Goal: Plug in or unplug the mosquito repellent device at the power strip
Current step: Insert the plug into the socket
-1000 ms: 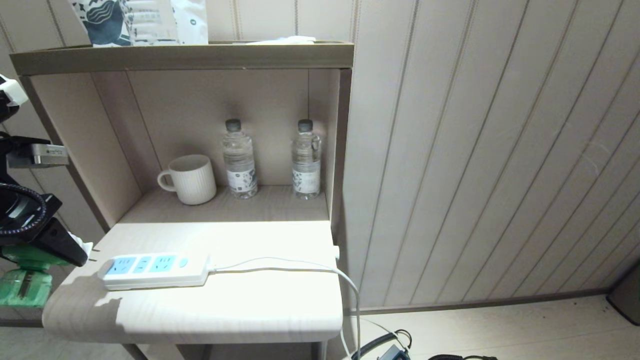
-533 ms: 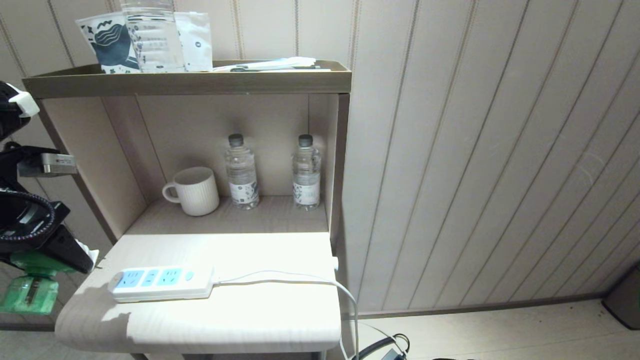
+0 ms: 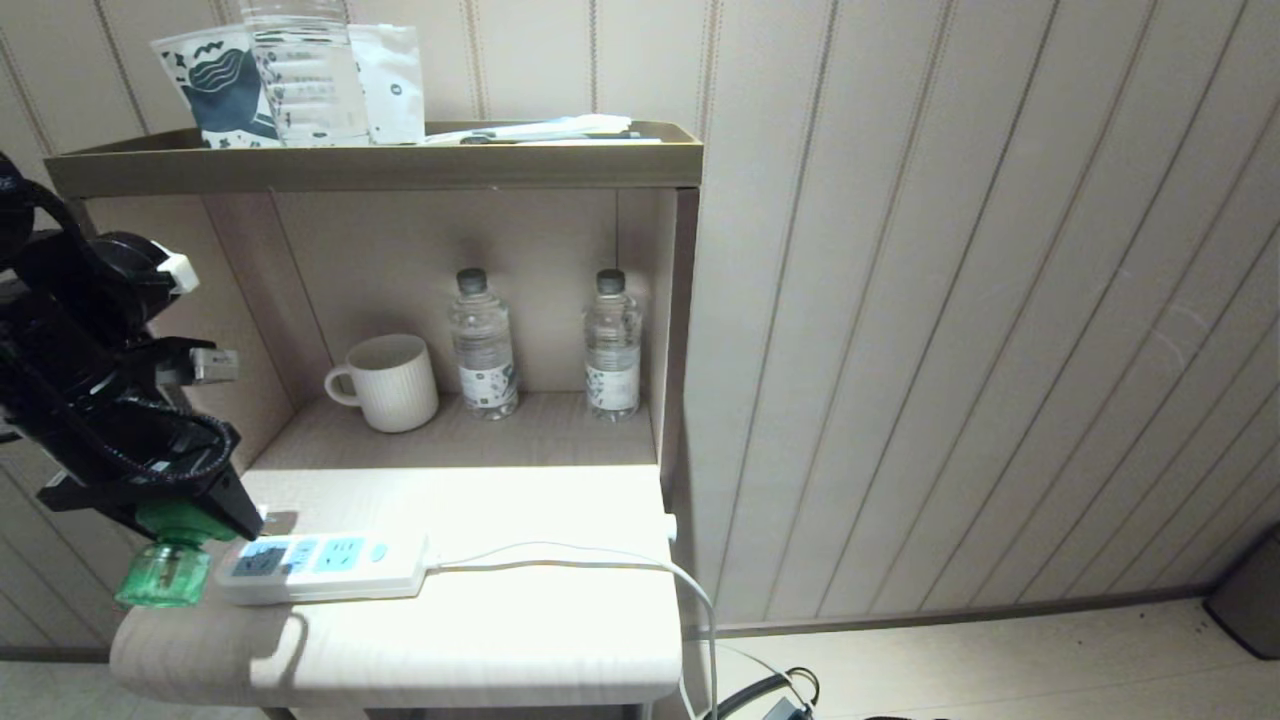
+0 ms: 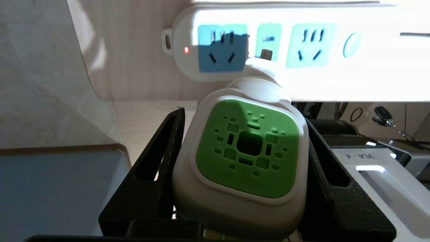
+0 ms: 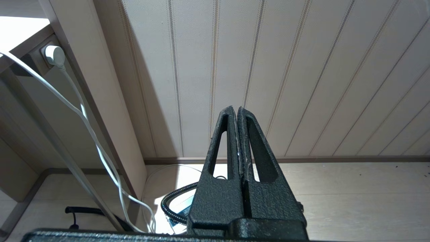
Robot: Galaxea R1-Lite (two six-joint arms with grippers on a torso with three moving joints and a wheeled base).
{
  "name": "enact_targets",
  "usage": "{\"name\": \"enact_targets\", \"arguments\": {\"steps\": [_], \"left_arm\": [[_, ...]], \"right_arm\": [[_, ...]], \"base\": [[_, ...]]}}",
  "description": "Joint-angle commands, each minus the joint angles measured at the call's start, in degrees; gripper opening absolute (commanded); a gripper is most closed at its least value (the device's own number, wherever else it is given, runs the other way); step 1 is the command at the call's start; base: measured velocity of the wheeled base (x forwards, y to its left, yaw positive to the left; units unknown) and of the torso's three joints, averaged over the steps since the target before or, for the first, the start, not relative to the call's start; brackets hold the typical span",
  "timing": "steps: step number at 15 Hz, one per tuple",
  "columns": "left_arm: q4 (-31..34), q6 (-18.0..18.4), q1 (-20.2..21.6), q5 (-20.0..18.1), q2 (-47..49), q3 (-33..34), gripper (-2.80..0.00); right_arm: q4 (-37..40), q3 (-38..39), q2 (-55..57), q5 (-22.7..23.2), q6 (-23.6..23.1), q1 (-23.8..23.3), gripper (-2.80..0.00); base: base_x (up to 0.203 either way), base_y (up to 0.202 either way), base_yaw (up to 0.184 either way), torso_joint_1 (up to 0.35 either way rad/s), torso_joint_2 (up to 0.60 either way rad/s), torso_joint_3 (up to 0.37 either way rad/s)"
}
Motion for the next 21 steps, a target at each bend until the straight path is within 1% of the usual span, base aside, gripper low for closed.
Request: {"name": "enact_targets", "arguments": {"steps": [1, 2, 3, 4, 5, 7, 9, 10, 13, 16, 18, 20, 21], "left_arm": [[2.4, 0.0, 0.0, 0.0, 2.9, -5.5, -2.80], [4.6, 0.1, 0.0, 0.1, 3.2, -10.9, -2.80], [5.8, 0.7, 0.0, 0.9, 2.9, -14.6, -2.80], [6.7, 1.6, -0.2, 2.1, 2.1, -15.9, -2.80], [9.3, 2.6, -0.7, 3.3, 0.8, -15.3, -2.80], [16.8, 3.2, -1.2, 4.1, 0.0, -14.4, -2.80], [17.5, 2.4, -1.2, 2.4, 0.2, -14.4, -2.80], [17.5, 1.5, -1.2, 2.3, 0.2, -14.4, -2.80], [17.5, 2.4, -1.1, -1.3, 2.0, -14.1, -2.80], [17.5, 4.7, -0.9, -1.3, 3.4, -14.0, -2.80], [17.5, 5.5, -0.9, -1.1, 5.4, -14.0, -2.80], [17.5, 5.8, -0.7, 0.4, 8.5, -14.2, -2.80], [17.5, 6.4, -0.6, 2.1, 9.9, -14.2, -2.80]], "right_arm": [[0.0, 0.0, 0.0, 0.0, 0.0, 0.0, -2.80], [0.0, 0.0, 0.0, 0.0, 0.0, 0.0, -2.80], [0.0, 0.0, 0.0, 0.0, 0.0, 0.0, -2.80], [0.0, 0.0, 0.0, 0.0, 0.0, 0.0, -2.80], [0.0, 0.0, 0.0, 0.0, 0.0, 0.0, -2.80], [0.0, 0.0, 0.0, 0.0, 0.0, 0.0, -2.80], [0.0, 0.0, 0.0, 0.0, 0.0, 0.0, -2.80], [0.0, 0.0, 0.0, 0.0, 0.0, 0.0, -2.80], [0.0, 0.0, 0.0, 0.0, 0.0, 0.0, -2.80], [0.0, 0.0, 0.0, 0.0, 0.0, 0.0, -2.80], [0.0, 0.0, 0.0, 0.0, 0.0, 0.0, -2.80], [0.0, 0.0, 0.0, 0.0, 0.0, 0.0, -2.80], [0.0, 0.0, 0.0, 0.0, 0.0, 0.0, -2.80]], "base": [[0.000, 0.000, 0.000, 0.000, 0.00, 0.000], [0.000, 0.000, 0.000, 0.000, 0.00, 0.000], [0.000, 0.000, 0.000, 0.000, 0.00, 0.000], [0.000, 0.000, 0.000, 0.000, 0.00, 0.000], [0.000, 0.000, 0.000, 0.000, 0.00, 0.000], [0.000, 0.000, 0.000, 0.000, 0.00, 0.000], [0.000, 0.000, 0.000, 0.000, 0.00, 0.000], [0.000, 0.000, 0.000, 0.000, 0.00, 0.000], [0.000, 0.000, 0.000, 0.000, 0.00, 0.000], [0.000, 0.000, 0.000, 0.000, 0.00, 0.000], [0.000, 0.000, 0.000, 0.000, 0.00, 0.000], [0.000, 0.000, 0.000, 0.000, 0.00, 0.000], [0.000, 0.000, 0.000, 0.000, 0.00, 0.000]]}}
